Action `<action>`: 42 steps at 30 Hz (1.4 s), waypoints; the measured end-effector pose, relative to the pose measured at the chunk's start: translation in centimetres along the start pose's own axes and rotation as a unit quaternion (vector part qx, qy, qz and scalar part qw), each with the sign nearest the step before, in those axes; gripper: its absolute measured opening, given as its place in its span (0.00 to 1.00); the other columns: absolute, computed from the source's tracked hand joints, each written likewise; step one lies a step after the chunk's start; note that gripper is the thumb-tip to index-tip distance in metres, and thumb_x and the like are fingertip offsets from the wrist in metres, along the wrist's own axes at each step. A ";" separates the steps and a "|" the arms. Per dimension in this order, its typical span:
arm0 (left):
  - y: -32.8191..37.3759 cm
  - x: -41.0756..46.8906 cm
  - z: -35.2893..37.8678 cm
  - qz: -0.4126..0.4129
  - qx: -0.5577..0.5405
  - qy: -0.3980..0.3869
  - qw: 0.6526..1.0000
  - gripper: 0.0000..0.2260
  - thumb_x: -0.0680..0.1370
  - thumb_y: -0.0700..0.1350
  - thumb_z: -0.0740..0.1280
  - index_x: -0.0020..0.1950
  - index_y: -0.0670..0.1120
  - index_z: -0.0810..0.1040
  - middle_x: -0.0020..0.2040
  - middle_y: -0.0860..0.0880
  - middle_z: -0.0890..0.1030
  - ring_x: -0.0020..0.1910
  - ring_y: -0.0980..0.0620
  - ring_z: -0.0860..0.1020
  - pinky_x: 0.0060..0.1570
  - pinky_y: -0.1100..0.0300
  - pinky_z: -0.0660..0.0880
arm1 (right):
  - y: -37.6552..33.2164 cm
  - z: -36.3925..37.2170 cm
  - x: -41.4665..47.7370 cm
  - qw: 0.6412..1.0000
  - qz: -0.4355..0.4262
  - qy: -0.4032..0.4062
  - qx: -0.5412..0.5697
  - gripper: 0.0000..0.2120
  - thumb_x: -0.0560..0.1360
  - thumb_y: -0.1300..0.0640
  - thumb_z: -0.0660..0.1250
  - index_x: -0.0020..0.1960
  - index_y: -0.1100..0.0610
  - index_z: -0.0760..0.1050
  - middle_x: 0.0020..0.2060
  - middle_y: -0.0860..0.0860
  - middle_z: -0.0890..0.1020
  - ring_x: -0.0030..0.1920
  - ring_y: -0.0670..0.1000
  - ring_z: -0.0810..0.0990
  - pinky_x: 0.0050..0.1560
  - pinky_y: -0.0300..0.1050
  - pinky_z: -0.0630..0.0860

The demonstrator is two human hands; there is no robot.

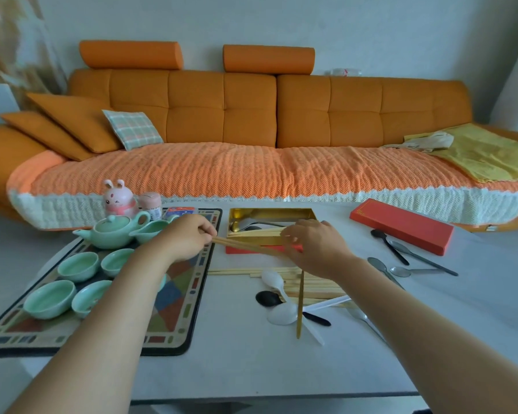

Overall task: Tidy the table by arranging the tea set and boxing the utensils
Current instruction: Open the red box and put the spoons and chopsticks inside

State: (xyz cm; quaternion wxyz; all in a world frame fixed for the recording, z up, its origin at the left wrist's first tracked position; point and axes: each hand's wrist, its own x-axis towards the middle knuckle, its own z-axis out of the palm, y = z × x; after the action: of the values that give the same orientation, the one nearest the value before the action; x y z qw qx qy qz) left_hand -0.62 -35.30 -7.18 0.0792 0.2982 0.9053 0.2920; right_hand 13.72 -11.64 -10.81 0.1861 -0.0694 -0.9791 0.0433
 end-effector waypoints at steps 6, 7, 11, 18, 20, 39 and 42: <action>-0.4 0.9 -0.2 -0.007 -0.080 0.082 0.993 0.09 0.80 0.40 0.63 0.46 0.52 0.78 0.41 0.51 0.79 0.39 0.51 0.75 0.38 0.58 0.68 | -1.0 0.0 1.1 0.995 -0.007 0.002 0.100 0.12 0.81 0.55 0.59 0.56 0.52 0.82 0.51 0.46 0.84 0.51 0.48 0.80 0.53 0.46 0.75; -0.3 1.0 0.1 -0.004 -0.081 0.100 0.992 0.09 0.80 0.40 0.64 0.45 0.53 0.78 0.42 0.51 0.79 0.41 0.51 0.76 0.39 0.58 0.69 | -0.9 0.0 1.4 0.994 0.003 0.002 0.108 0.12 0.82 0.57 0.60 0.56 0.53 0.82 0.51 0.47 0.84 0.51 0.49 0.80 0.51 0.43 0.74; 0.6 1.3 1.7 0.049 -0.044 0.138 0.988 0.06 0.80 0.42 0.64 0.49 0.53 0.79 0.47 0.56 0.78 0.48 0.55 0.76 0.45 0.58 0.71 | 0.7 0.2 2.4 0.993 0.061 0.038 0.091 0.12 0.81 0.59 0.59 0.57 0.55 0.81 0.51 0.51 0.81 0.53 0.54 0.78 0.55 0.48 0.73; 2.1 1.8 5.4 0.165 0.169 0.065 0.969 0.17 0.82 0.50 0.61 0.72 0.52 0.71 0.69 0.52 0.71 0.69 0.49 0.67 0.66 0.51 0.65 | 3.3 1.0 2.4 0.991 0.125 0.009 0.050 0.13 0.82 0.60 0.57 0.56 0.54 0.81 0.53 0.52 0.80 0.54 0.56 0.77 0.57 0.52 0.71; 2.5 1.9 6.3 0.177 0.183 0.033 0.967 0.18 0.83 0.49 0.59 0.74 0.53 0.69 0.72 0.52 0.70 0.70 0.50 0.67 0.67 0.50 0.66 | 3.4 1.2 2.4 0.992 0.122 -0.010 0.042 0.14 0.82 0.59 0.57 0.56 0.52 0.81 0.53 0.50 0.81 0.55 0.55 0.77 0.58 0.51 0.70; 3.2 1.0 6.2 0.231 0.188 0.113 0.948 0.10 0.79 0.44 0.65 0.60 0.51 0.76 0.57 0.52 0.74 0.58 0.50 0.72 0.52 0.57 0.67 | 0.0 -0.2 1.0 0.997 -0.034 0.032 0.061 0.14 0.75 0.65 0.63 0.53 0.53 0.83 0.51 0.49 0.83 0.52 0.52 0.79 0.52 0.47 0.75; 3.1 0.0 5.9 0.207 0.162 0.031 0.964 0.07 0.80 0.43 0.61 0.54 0.52 0.78 0.54 0.55 0.75 0.52 0.53 0.75 0.42 0.59 0.67 | -1.5 -0.8 0.7 0.996 -0.035 -0.046 0.069 0.13 0.77 0.61 0.62 0.52 0.50 0.84 0.50 0.45 0.84 0.48 0.48 0.80 0.46 0.45 0.79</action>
State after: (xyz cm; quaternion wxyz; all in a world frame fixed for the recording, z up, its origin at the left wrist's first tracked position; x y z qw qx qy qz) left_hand 2.75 -30.46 -10.21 -0.0606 0.4787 0.8610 0.1610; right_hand 13.19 -12.98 -9.62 0.1471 -0.0199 -0.9831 0.1072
